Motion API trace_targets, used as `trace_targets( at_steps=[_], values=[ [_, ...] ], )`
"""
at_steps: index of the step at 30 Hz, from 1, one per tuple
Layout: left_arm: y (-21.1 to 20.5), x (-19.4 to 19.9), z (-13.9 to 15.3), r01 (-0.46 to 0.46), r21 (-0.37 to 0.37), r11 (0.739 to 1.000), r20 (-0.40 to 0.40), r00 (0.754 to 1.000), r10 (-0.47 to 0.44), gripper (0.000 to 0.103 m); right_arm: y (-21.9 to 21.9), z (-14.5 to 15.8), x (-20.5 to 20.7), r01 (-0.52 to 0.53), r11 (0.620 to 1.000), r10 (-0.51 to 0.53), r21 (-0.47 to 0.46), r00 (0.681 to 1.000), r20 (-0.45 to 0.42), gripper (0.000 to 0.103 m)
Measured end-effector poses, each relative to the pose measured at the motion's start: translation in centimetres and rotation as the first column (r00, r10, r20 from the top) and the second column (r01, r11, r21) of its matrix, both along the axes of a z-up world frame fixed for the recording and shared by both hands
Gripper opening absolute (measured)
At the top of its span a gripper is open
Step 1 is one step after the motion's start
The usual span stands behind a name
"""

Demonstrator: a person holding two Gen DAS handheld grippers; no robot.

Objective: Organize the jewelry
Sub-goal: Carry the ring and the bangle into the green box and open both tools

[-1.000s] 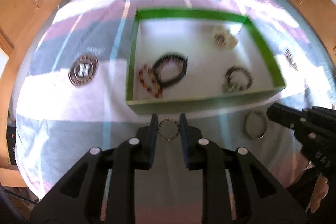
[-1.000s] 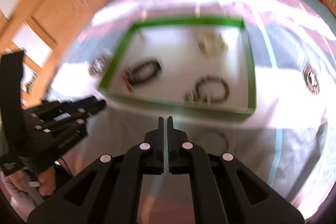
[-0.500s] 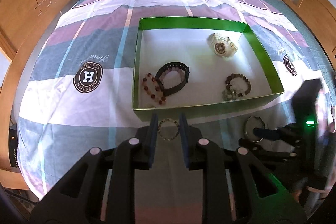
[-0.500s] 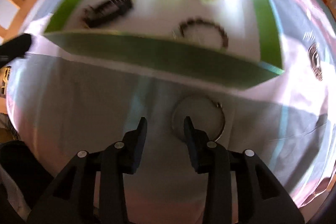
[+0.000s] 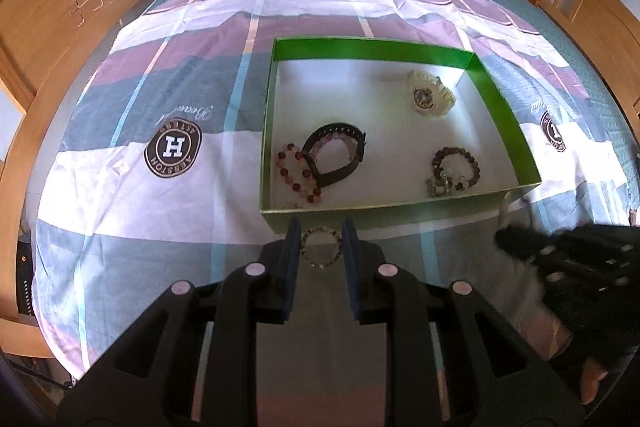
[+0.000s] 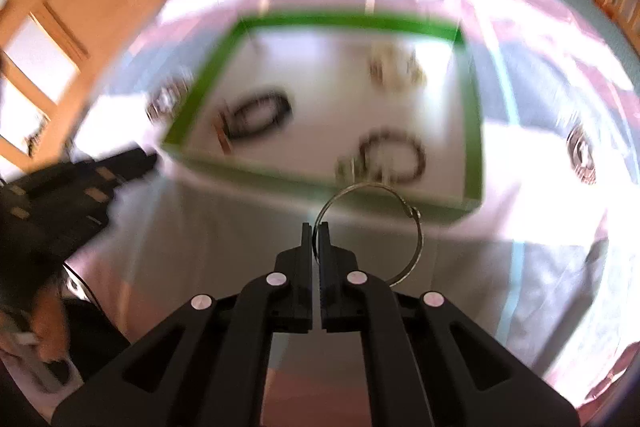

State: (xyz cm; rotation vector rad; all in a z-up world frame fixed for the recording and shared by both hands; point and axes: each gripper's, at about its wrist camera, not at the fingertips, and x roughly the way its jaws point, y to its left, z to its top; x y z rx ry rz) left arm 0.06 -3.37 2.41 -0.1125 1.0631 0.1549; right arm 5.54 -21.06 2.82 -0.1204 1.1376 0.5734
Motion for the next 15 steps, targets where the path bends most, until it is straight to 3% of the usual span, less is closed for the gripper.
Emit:
trace_targets(
  at_steps=[4, 15],
  values=[
    [-0.5, 0.2, 1.1, -0.002, 0.025, 1.0, 0.072, 0.997, 0.0, 0.021, -0.7, 1.8, 0.4, 0.052, 0.998, -0.056, 0.029, 0.99, 0.127, 0.002],
    [-0.4, 3.0, 2.1, -0.006, 0.021, 1.0, 0.196, 0.981, 0.002, 0.02, -0.2, -0.4, 4.3, 0.118, 0.99, -0.127, 0.076, 0.984, 0.122, 0.002]
  ],
)
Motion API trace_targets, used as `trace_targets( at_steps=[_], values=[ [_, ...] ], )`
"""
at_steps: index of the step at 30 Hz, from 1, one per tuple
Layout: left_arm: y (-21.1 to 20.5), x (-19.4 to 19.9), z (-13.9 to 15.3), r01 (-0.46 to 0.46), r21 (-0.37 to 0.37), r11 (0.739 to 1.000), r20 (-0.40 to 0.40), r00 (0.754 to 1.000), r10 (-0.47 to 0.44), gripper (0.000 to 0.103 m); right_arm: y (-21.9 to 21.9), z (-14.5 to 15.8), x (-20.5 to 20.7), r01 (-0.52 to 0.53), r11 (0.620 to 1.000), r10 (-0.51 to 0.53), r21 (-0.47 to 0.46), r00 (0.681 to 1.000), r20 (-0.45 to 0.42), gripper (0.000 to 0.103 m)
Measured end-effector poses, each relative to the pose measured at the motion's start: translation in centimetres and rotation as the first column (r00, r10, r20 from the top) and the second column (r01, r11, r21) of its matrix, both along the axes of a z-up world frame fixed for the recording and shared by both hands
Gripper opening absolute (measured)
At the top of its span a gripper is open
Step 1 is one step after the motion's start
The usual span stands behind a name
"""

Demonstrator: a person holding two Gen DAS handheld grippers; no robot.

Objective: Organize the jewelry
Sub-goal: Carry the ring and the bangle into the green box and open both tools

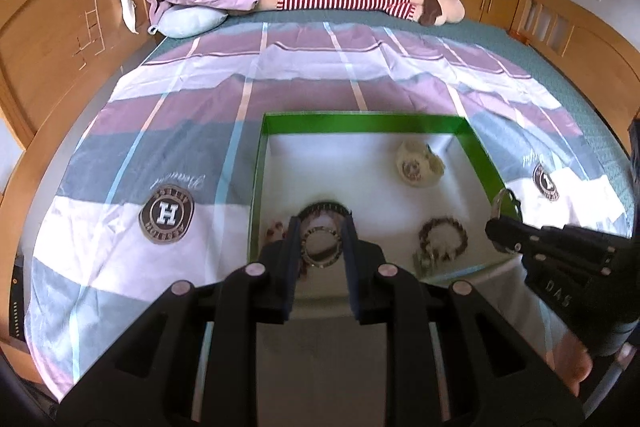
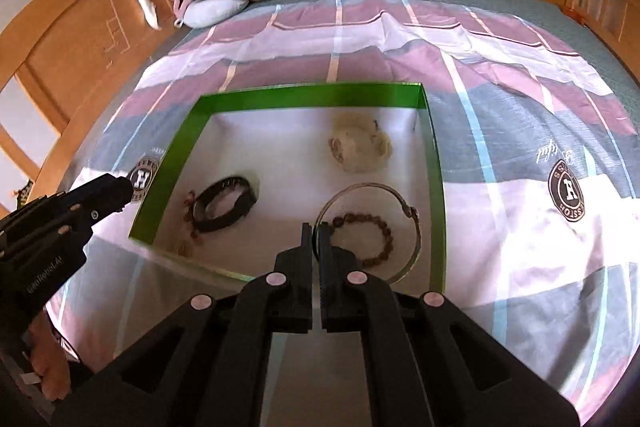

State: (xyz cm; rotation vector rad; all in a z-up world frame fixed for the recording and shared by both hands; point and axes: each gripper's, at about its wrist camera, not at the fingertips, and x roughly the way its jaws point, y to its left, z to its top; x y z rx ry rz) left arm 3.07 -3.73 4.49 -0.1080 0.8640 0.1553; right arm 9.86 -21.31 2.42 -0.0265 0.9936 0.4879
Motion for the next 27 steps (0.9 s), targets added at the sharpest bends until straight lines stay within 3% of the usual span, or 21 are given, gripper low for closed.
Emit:
trace_targets(
  at_steps=[9, 17, 19, 21, 25, 27],
  values=[
    [0.7, 4.4, -2.6, -0.012, -0.038, 0.999, -0.065, 0.998, 0.009, 0.02, 1.4, -2.6, 2.0, 0.002, 0.999, -0.003, -0.042, 1.0, -0.027, 0.002],
    [1.2, 5.6, -5.1, -0.025, -0.028, 0.999, -0.128, 0.992, 0.021, 0.021, 2.7, -4.2, 2.5, -0.026, 0.997, 0.022, -0.077, 0.998, -0.052, 0.005],
    [1.3, 5.6, -5.3, -0.029, -0.026, 0.999, -0.133, 0.991, 0.025, 0.03, 2.8, -4.1, 2.3, -0.029, 0.995, 0.027, -0.092, 0.999, -0.033, 0.018],
    [1.3, 5.5, -5.1, -0.035, -0.021, 0.999, -0.126, 0.992, 0.032, 0.038, 2.5, -3.5, 2.1, 0.0, 0.995, 0.001, -0.097, 1.0, 0.009, 0.043],
    [1.3, 5.1, -4.4, -0.035, -0.025, 0.999, -0.105, 0.994, 0.033, 0.051, 1.7, -2.4, 1.9, 0.029, 0.998, -0.027, -0.057, 0.999, 0.039, 0.045],
    [1.3, 4.7, -3.9, -0.041, -0.015, 0.999, -0.09, 0.995, 0.04, 0.06, 1.2, -2.0, 1.9, 0.052, 0.998, -0.049, -0.037, 0.997, 0.056, 0.061]
  ],
)
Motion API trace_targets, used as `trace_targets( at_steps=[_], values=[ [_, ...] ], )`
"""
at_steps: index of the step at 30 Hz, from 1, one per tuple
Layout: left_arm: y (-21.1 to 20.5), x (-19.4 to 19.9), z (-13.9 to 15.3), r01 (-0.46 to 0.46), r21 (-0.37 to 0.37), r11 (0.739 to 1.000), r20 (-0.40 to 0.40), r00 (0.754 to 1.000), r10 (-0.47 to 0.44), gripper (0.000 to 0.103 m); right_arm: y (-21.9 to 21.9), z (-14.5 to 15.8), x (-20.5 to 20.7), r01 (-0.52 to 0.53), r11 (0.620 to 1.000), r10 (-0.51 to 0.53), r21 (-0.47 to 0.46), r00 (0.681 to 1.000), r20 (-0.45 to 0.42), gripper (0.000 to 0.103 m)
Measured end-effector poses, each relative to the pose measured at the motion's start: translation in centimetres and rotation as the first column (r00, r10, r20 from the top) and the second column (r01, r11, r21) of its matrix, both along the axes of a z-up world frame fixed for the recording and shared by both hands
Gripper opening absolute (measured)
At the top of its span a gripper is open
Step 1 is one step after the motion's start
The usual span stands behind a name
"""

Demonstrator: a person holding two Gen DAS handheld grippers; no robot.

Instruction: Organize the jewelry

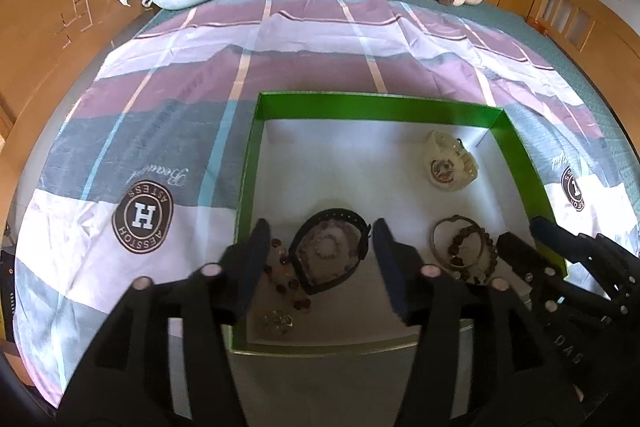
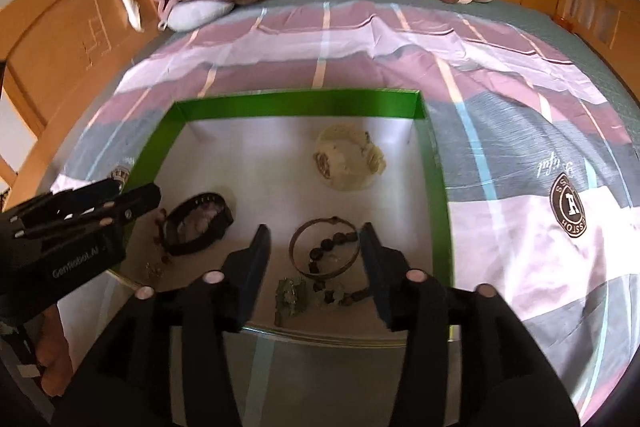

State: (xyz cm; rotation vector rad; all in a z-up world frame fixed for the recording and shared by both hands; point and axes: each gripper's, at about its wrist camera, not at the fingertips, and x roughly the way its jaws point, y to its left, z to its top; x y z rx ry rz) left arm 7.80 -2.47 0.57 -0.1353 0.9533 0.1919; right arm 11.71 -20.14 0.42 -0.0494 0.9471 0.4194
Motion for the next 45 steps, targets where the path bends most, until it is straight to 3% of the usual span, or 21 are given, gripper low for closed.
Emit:
trace_targets(
  at_steps=[2, 6, 13, 18, 45],
  values=[
    [-0.1, -0.2, 0.5, -0.005, 0.011, 1.0, 0.01, 1.0, 0.005, 0.067, -0.6, 0.5, -0.1, 0.032, 0.999, -0.033, 0.016, 0.999, 0.032, 0.073],
    [-0.1, -0.7, 1.4, -0.031, 0.044, 0.999, 0.028, 0.999, 0.029, 0.083, -1.0, 1.3, -0.2, 0.063, 0.998, -0.065, 0.018, 0.995, 0.08, 0.085],
    [0.2, -1.1, 1.5, -0.032, 0.011, 0.999, -0.001, 0.999, 0.032, 0.091, -0.9, 0.4, 0.2, 0.069, 0.997, -0.068, -0.018, 0.997, 0.045, 0.088],
    [-0.2, -1.6, 1.7, -0.033, 0.033, 0.999, 0.009, 0.999, 0.033, 0.097, -1.6, 0.4, 0.1, 0.093, 0.996, -0.093, -0.004, 0.995, 0.041, 0.092],
    [0.1, -1.6, 0.9, -0.022, 0.0, 1.0, -0.021, 1.0, 0.022, 0.098, -1.2, 0.1, -0.5, 0.078, 0.997, -0.078, 0.001, 0.997, 0.024, 0.093]
  ],
)
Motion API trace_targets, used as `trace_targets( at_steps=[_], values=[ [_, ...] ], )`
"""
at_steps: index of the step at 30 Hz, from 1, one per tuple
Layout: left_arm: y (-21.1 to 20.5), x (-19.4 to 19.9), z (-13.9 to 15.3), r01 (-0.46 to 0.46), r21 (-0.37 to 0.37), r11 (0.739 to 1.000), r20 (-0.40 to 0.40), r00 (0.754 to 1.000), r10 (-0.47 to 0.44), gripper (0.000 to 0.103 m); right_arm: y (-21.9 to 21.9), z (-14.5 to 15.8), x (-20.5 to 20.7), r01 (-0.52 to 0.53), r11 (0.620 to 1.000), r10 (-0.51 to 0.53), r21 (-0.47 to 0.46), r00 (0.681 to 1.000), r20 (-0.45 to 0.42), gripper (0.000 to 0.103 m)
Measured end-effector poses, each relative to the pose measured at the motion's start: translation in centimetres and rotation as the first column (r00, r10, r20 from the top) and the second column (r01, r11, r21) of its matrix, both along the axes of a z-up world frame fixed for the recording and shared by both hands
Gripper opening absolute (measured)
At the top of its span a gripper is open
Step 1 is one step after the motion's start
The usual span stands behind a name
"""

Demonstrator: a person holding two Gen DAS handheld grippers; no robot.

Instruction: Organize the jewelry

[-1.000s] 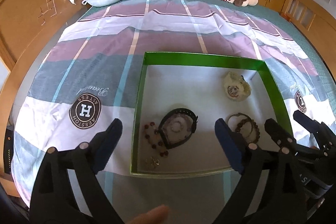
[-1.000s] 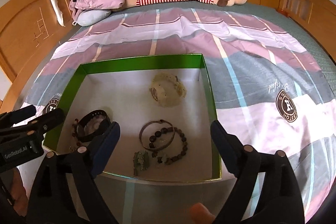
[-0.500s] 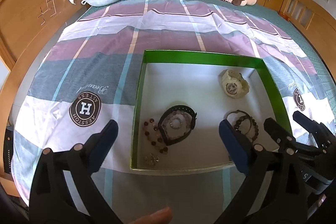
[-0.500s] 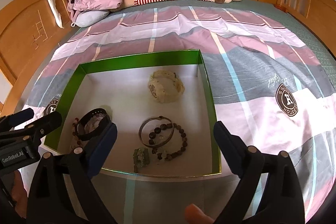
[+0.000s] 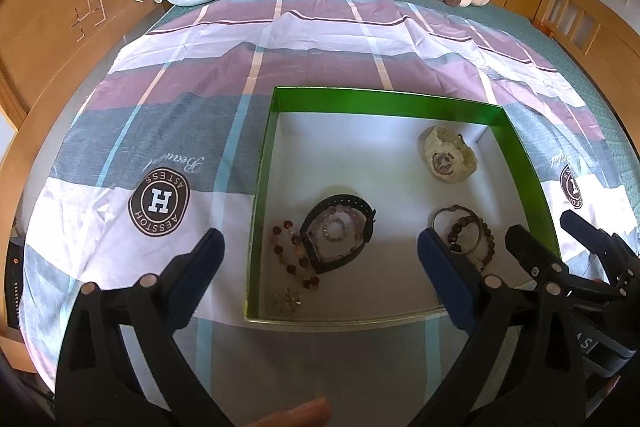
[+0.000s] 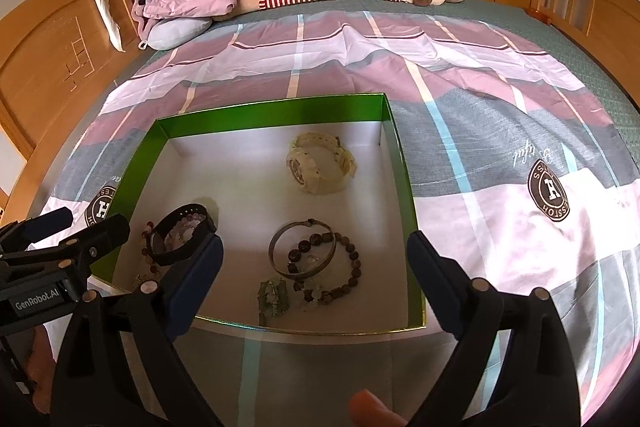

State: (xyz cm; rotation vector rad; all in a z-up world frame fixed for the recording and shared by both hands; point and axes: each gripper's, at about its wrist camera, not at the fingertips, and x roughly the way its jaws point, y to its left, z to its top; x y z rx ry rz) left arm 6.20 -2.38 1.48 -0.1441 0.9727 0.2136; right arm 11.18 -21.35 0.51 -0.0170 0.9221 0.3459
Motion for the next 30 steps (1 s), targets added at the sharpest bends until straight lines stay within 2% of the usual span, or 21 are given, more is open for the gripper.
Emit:
trace_targets(
  at_steps=[30],
  values=[
    [0.15, -0.1, -0.33, -0.003, 0.006, 1.0, -0.007, 1.0, 0.003, 0.101, 0.04, -0.01, 0.01, -0.001, 1.0, 0.001, 0.0, 1.0, -0.004, 0.093]
  ],
)
